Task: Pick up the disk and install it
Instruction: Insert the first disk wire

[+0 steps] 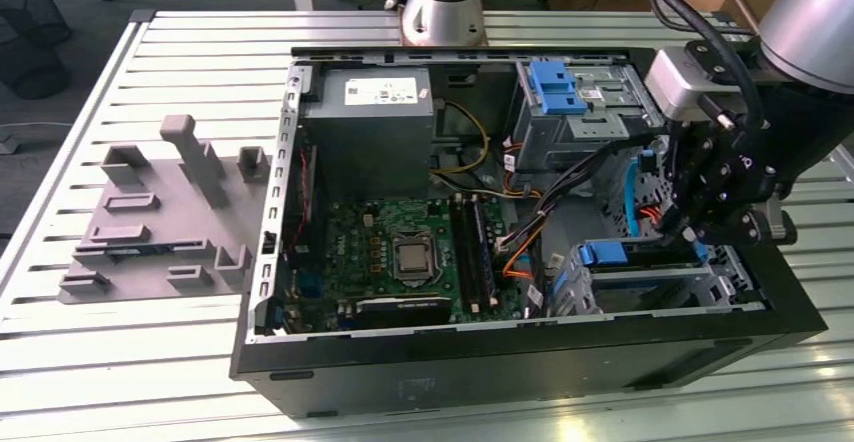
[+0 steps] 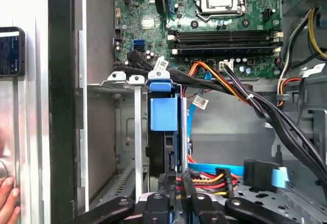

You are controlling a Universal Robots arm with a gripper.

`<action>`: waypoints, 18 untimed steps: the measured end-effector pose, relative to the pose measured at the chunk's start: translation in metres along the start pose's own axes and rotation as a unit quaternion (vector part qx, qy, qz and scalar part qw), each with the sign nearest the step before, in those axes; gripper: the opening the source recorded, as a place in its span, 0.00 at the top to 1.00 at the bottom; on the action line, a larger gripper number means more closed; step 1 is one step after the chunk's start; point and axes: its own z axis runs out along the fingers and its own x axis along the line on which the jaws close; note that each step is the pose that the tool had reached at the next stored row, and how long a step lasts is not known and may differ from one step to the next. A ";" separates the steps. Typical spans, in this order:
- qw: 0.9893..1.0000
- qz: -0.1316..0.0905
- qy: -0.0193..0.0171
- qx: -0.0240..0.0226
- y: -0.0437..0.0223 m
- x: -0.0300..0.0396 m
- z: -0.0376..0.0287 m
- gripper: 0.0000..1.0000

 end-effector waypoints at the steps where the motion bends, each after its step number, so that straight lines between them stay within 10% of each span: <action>1: 1.000 0.000 0.000 0.000 0.0000 0.0002 -0.0026 0.76; 18: 1.000 0.000 -0.003 0.000 0.0001 0.0004 -0.0075 0.89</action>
